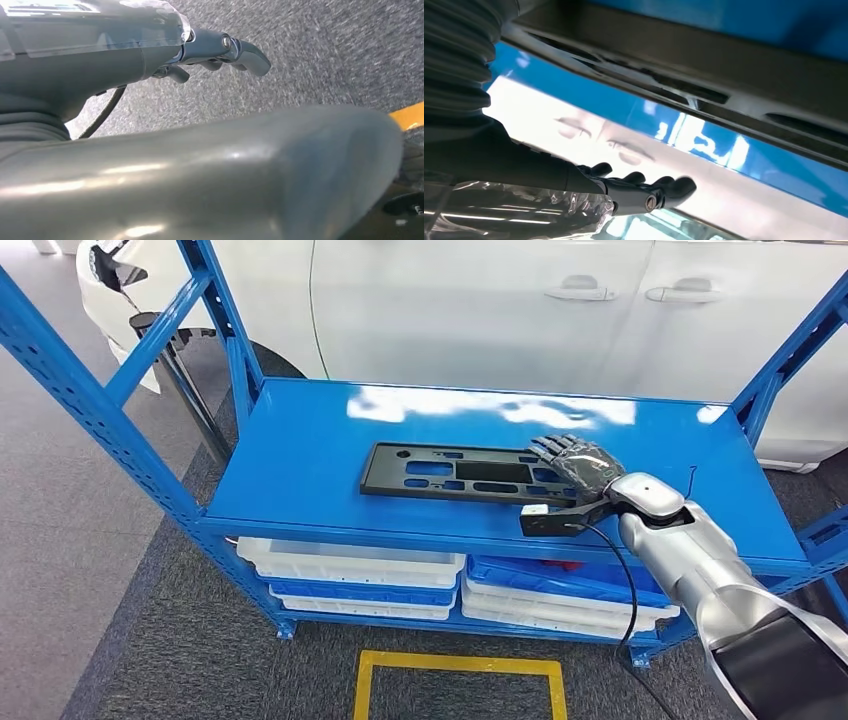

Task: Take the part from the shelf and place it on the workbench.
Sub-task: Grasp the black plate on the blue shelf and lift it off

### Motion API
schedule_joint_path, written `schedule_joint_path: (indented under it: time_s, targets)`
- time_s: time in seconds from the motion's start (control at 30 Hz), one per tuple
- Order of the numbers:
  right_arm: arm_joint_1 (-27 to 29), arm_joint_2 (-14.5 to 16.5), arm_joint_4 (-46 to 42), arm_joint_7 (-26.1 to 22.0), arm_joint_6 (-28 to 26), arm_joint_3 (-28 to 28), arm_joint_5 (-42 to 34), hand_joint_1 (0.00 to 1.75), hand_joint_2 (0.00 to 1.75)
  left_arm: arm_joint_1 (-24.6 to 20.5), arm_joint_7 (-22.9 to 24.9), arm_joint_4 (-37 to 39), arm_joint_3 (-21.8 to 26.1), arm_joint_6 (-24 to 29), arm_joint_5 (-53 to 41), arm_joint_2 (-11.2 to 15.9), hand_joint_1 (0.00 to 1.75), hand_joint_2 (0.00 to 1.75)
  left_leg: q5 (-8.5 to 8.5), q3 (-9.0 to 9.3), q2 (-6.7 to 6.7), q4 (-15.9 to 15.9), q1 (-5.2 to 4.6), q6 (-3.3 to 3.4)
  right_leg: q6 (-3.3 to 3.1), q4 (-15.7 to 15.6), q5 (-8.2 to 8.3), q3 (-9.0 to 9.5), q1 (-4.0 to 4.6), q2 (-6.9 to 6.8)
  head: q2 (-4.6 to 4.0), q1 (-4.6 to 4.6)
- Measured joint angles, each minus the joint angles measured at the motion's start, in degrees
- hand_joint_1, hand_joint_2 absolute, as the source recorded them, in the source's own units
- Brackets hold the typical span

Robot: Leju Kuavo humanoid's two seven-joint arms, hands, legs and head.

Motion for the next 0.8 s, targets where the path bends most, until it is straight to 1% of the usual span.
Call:
schedule_joint_path:
  time_s: [0.03, 0.1, 0.13, 0.17, 0.2, 0.23, 0.27, 0.3, 0.33, 0.37, 0.4, 0.43, 0.47, 0.5, 0.53, 0.57, 0.6, 0.63, 0.67, 0.7, 0.77, 0.8]
  targets:
    - [0.1, -0.1, -0.1, 1.1, -0.8, 0.0, 0.4, 0.00, 1.75, 0.0, 0.0, 0.0, 0.0, 0.0, 0.0, 0.0, 0.00, 0.00, -0.21, 0.15, -0.04, -0.3, -0.12, 0.34, 0.27, 0.0, 0.01, -0.06, 0.07, -0.01, 0.00, 0.00]
    - [0.7, 0.1, -0.1, 3.8, -2.7, 0.1, 1.3, 0.00, 1.75, -0.1, -0.1, 0.0, -0.1, 0.0, 0.1, -0.1, 0.00, 0.00, 0.06, 0.23, -0.07, -0.7, -0.09, 1.08, 0.88, 0.0, -0.07, -0.01, -0.06, -0.03, 0.00, 0.00]
    - [0.9, 0.3, 0.0, 5.2, -3.6, 0.1, 1.7, 0.00, 1.75, -0.2, -0.1, 0.0, -0.2, 0.0, 0.1, -0.1, 0.00, 0.00, 0.21, 0.34, -0.06, -1.0, -0.03, 1.45, 1.19, 0.7, -0.65, -0.28, -0.17, -0.03, 0.00, -0.01]
    - [1.1, 0.5, 0.1, 6.4, -4.3, 0.1, 2.1, 0.00, 1.75, -0.3, -0.1, 0.0, -0.3, 0.0, 0.2, -0.2, 0.00, 0.00, 0.38, 0.43, -0.04, -1.2, 0.07, 1.74, 1.49, 2.5, -1.82, -1.05, -0.26, -0.03, 0.00, 0.00]
    - [1.3, 0.9, 0.3, 7.5, -4.8, 0.1, 2.3, 0.00, 1.75, -0.5, -0.1, 0.0, -0.4, 0.1, 0.2, -0.2, 0.00, 0.00, 0.46, 0.47, -0.03, -1.3, 0.12, 1.91, 1.74, 5.7, -3.57, -2.51, -0.38, -0.04, 0.00, 0.01]
    - [1.6, 1.3, 0.7, 8.5, -5.1, 0.2, 2.6, 0.00, 1.75, -0.5, -0.1, 0.0, -0.4, 0.1, 0.2, -0.2, 0.00, 0.00, 0.48, 0.44, -0.02, -1.3, 0.10, 2.01, 1.96, 9.8, -5.53, -4.49, -0.43, -0.04, 0.01, 0.01]
    - [1.9, 1.7, 1.2, 9.2, -5.3, 0.2, 2.9, 0.00, 1.75, -0.5, -0.1, 0.0, -0.4, 0.1, 0.2, -0.3, 0.00, 0.00, 0.48, 0.42, 0.00, -1.3, 0.08, 2.04, 2.14, 13.8, -7.06, -6.44, -0.50, -0.04, 0.01, 0.01]
    - [2.4, 2.1, 1.7, 9.9, -5.4, 0.2, 3.1, 0.00, 1.75, -0.5, 0.0, 0.0, -0.5, 0.1, 0.2, -0.3, 0.00, 0.00, 0.46, 0.43, -0.01, -1.3, 0.06, 2.06, 2.24, 16.5, -7.61, -7.80, -0.56, -0.05, 0.01, 0.01]
    - [2.8, 2.5, 2.1, 10.3, -5.6, 0.3, 3.3, 0.00, 1.75, -0.4, 0.0, 0.0, -0.5, 0.1, 0.2, -0.3, 0.00, 0.00, 0.44, 0.46, -0.03, -1.3, 0.06, 2.05, 2.24, 16.8, -7.01, -8.07, -0.59, -0.05, 0.01, 0.00]
    - [3.0, 2.9, 2.4, 10.6, -5.7, 0.3, 3.4, 0.00, 1.75, -0.4, 0.0, 0.0, -0.5, 0.1, 0.2, -0.3, 0.00, 0.00, 0.40, 0.51, -0.04, -1.3, 0.06, 1.99, 2.15, 14.4, -5.29, -7.06, -0.62, -0.05, 0.00, 0.00]
    - [3.0, 3.1, 2.7, 10.8, -5.8, 0.3, 3.4, 0.00, 1.75, -0.4, 0.0, 0.0, -0.6, 0.1, 0.2, -0.3, 0.00, 0.00, 0.34, 0.59, -0.06, -1.2, 0.06, 1.90, 1.99, 10.4, -3.08, -5.19, -0.64, -0.05, 0.00, 0.01]
    - [2.9, 3.3, 2.8, 10.9, -6.0, 0.3, 3.5, 0.00, 1.75, -0.4, 0.0, 0.0, -0.7, 0.1, 0.2, -0.3, 0.00, 0.00, 0.25, 0.66, -0.07, -1.2, 0.03, 1.75, 1.75, 6.1, -1.38, -3.06, -0.58, -0.05, 0.00, 0.00]
    - [2.8, 3.6, 3.0, 11.0, -6.1, 0.3, 3.5, 0.00, 1.75, -0.5, 0.1, 0.0, -0.8, 0.1, 0.2, -0.4, 0.00, 0.00, 0.17, 0.69, -0.10, -1.1, -0.04, 1.52, 1.45, 2.6, -0.16, -1.40, -0.43, -0.03, 0.00, 0.00]
    - [2.8, 3.7, 3.2, 11.0, -6.2, 0.3, 3.5, 0.00, 1.75, -0.5, 0.1, 0.0, -0.9, 0.1, 0.2, -0.4, 0.00, 0.00, 0.11, 0.70, -0.12, -1.1, -0.09, 1.25, 1.14, 0.6, 0.28, -0.48, -0.25, -0.01, 0.00, 0.00]
    - [2.8, 3.9, 3.3, 11.1, -6.3, 0.3, 3.6, 0.00, 1.75, -0.5, 0.1, 0.0, -0.9, 0.1, 0.2, -0.4, 0.00, 0.00, 0.07, 0.73, -0.13, -1.1, -0.11, 0.93, 0.81, -0.1, 0.21, -0.16, -0.06, 0.03, 0.00, -0.01]
    - [2.7, 4.1, 3.5, 11.4, -6.3, 0.3, 3.7, 0.00, 1.75, -0.4, 0.1, 0.0, -1.0, 0.0, 0.2, -0.4, 0.00, 0.00, 0.05, 0.81, -0.13, -1.2, -0.11, 0.58, 0.48, -0.1, 0.29, -0.16, 0.06, 0.06, 0.00, -0.01]
    - [2.7, 4.4, 3.7, 11.8, -6.3, 0.3, 4.0, 0.00, 1.75, -0.4, 0.2, 0.0, -1.0, 0.0, 0.2, -0.4, 0.00, 0.00, -0.09, 0.88, -0.11, -1.1, -0.06, 0.24, 0.13, -0.3, 0.37, 0.00, -0.04, 0.04, 0.01, -0.01]
    - [2.7, 4.7, 4.0, 12.4, -6.2, 0.3, 4.2, 0.00, 1.75, -0.4, 0.2, 0.0, -1.0, 0.0, 0.1, -0.4, 0.00, 0.00, -0.56, 0.79, -0.09, -0.6, -0.02, -0.07, -0.23, -0.6, 0.49, 0.21, -0.15, 0.03, 0.01, -0.01]
    - [2.7, 5.1, 4.3, 13.1, -6.1, 0.3, 4.5, 0.00, 1.75, -0.4, 0.2, 0.0, -1.1, 0.0, 0.1, -0.4, 0.00, 0.00, -1.61, 0.23, -0.06, 0.9, -0.01, -0.33, -0.58, -0.8, 0.62, 0.40, -0.29, -0.01, 0.01, -0.01]
    - [2.7, 5.5, 4.6, 13.7, -5.9, 0.3, 4.7, 0.00, 1.75, -0.4, 0.2, 0.0, -1.1, 0.0, 0.1, -0.4, 0.00, 0.00, -3.23, -0.90, -0.04, 3.6, 0.05, -0.54, -0.87, -1.0, 0.72, 0.55, -0.37, -0.05, 0.01, -0.01]
    - [2.7, 6.3, 5.2, 14.8, -5.5, 0.3, 5.1, 0.00, 1.75, -0.3, 0.2, 0.0, -1.2, 0.0, 0.1, -0.4, 0.00, 0.00, -6.87, -4.27, -0.03, 11.2, 0.10, -0.85, -1.17, -1.1, 0.71, 0.60, -0.27, -0.06, 0.00, -0.01]
    - [2.7, 6.7, 5.6, 15.1, -5.4, 0.3, 5.2, 0.00, 1.75, -0.2, 0.2, 0.0, -1.2, 0.0, 0.1, -0.4, 0.00, 0.00, -7.77, -5.53, -0.02, 14.0, 0.13, -0.96, -1.21, -1.0, 0.71, 0.62, -0.23, -0.05, 0.00, -0.01]
